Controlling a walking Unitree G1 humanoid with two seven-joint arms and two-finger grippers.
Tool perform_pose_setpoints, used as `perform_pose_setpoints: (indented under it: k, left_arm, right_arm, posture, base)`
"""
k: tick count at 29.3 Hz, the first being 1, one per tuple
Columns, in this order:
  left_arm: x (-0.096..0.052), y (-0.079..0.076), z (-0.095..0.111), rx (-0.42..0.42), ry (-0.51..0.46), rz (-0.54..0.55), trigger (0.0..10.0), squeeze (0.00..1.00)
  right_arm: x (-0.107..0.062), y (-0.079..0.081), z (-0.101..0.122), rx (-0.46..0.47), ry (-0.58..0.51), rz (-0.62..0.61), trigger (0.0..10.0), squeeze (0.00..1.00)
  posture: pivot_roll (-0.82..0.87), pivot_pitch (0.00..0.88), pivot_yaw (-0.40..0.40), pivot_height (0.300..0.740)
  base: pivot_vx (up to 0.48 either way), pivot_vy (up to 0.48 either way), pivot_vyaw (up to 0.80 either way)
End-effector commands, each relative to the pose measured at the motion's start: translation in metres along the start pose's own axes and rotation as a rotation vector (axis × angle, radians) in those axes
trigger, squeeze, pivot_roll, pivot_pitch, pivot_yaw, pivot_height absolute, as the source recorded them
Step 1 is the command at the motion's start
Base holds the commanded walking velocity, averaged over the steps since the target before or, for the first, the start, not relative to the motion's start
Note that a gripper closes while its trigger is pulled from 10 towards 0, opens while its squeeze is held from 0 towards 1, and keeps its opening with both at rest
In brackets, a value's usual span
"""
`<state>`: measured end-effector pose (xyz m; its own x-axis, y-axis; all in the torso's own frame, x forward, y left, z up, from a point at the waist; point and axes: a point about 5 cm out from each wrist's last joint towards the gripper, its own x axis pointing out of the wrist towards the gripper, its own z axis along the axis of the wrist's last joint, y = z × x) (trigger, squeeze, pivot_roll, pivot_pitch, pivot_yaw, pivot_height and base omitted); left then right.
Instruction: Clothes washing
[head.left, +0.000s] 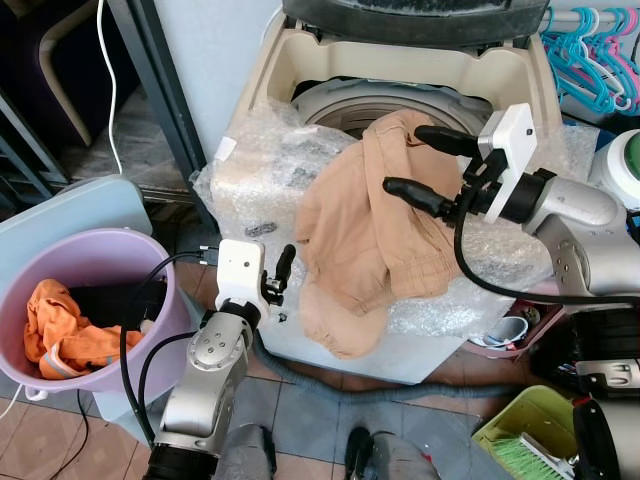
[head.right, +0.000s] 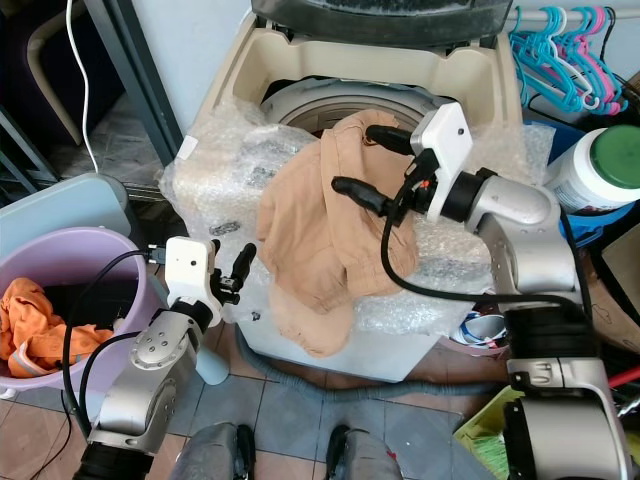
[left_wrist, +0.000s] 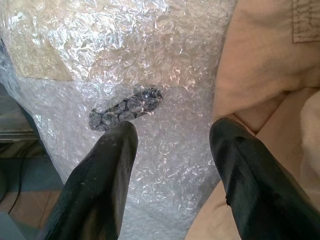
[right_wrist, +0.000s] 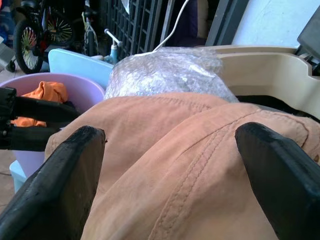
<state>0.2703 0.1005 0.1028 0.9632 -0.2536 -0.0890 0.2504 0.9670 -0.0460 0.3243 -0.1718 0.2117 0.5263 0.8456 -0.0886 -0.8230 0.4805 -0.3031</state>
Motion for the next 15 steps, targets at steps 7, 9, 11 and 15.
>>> perform_pose_setpoints:
  k: [7, 9, 11, 15]
  left_arm:
    - [0.000, 0.003, -0.002, 0.003, 0.001, 0.004, 10.0, 0.00]
    - [-0.001, 0.003, -0.002, 0.003, 0.001, 0.005, 10.0, 0.00]
    - [-0.001, 0.003, -0.002, 0.003, 0.004, 0.006, 10.0, 0.00]
    - [-0.001, 0.002, -0.002, 0.002, 0.005, 0.006, 10.0, 0.00]
  right_arm:
    - [0.007, 0.010, -0.014, -0.236, 0.202, -0.039, 0.0, 0.00]
    - [0.006, 0.009, -0.015, -0.257, 0.218, -0.052, 0.0, 0.00]
    - [0.005, 0.009, -0.016, -0.275, 0.228, -0.054, 0.0, 0.00]
    - [0.005, 0.009, -0.017, -0.284, 0.234, -0.057, 0.0, 0.00]
  posture:
    - [-0.04, 0.064, 0.021, 0.740]
    - [-0.04, 0.067, 0.021, 0.740]
    - [-0.04, 0.067, 0.019, 0.740]
    - [-0.04, 0.067, 0.018, 0.740]
  base:
    - [0.000, 0.000, 0.00]
    - [0.000, 0.000, 0.00]
    - [0.000, 0.000, 0.00]
    - [0.000, 0.000, 0.00]
